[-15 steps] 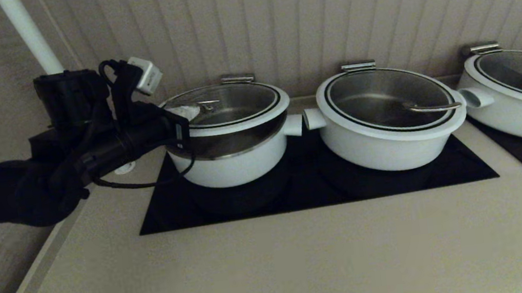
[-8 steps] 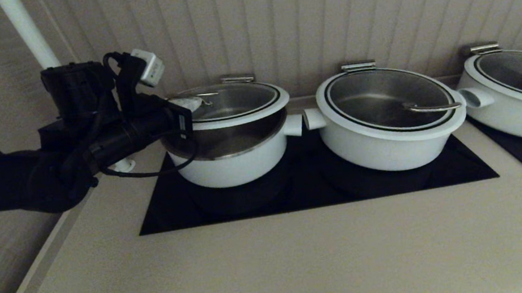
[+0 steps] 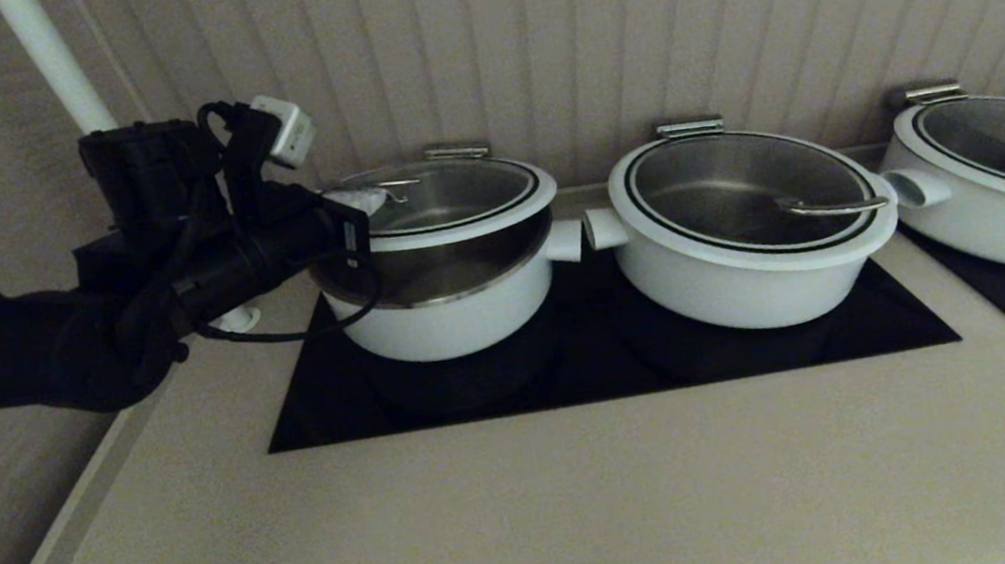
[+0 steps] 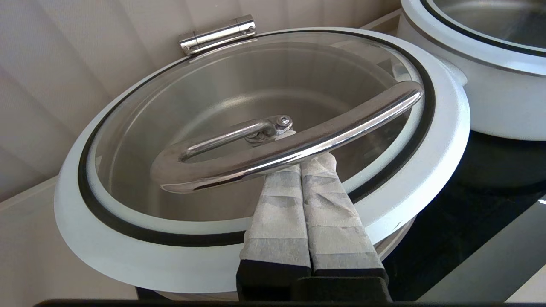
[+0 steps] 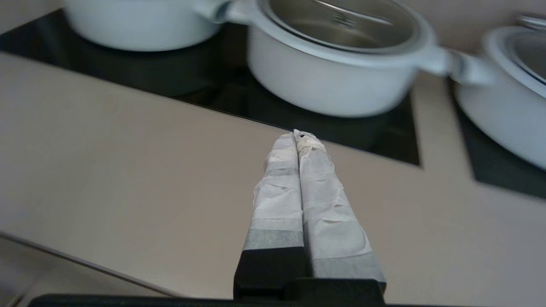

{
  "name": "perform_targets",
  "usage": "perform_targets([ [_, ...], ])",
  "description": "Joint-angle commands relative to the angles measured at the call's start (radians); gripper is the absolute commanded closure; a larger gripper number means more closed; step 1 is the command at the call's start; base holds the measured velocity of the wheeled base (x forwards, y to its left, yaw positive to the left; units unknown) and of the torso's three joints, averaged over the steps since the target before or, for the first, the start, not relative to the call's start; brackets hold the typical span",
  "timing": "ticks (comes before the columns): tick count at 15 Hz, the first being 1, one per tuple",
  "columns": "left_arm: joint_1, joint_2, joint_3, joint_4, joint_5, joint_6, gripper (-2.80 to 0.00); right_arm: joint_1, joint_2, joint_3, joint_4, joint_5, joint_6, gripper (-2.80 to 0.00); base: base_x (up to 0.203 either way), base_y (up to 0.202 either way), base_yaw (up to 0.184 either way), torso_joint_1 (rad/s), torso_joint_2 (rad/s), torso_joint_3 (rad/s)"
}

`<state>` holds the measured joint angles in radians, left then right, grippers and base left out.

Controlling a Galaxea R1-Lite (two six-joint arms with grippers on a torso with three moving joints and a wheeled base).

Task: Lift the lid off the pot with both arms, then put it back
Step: Hold the pot lid with the right arm

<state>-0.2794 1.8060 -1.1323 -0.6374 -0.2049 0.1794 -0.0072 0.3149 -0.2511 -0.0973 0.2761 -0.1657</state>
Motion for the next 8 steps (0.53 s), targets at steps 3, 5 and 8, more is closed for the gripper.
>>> perform_targets([
  [3,0.0,-0.001,-0.003,-0.004,-0.001,0.0,0.0,0.0,0.244,-0.002,-0.1,0.135,-0.041,0.0,0.0,0.0,0.0,0.0,0.0,0.0],
  [5,0.0,0.006,-0.004,-0.005,-0.001,0.0,0.0,0.0,0.301,-0.003,-0.106,0.219,-0.06,0.0,0.0,0.0,0.0,0.0,0.0,0.0],
  [8,0.0,0.007,-0.004,-0.005,-0.001,0.0,0.0,0.0,0.37,-0.004,-0.121,0.342,-0.063,0.0,0.0,0.0,0.0,0.0,0.0,0.0],
])
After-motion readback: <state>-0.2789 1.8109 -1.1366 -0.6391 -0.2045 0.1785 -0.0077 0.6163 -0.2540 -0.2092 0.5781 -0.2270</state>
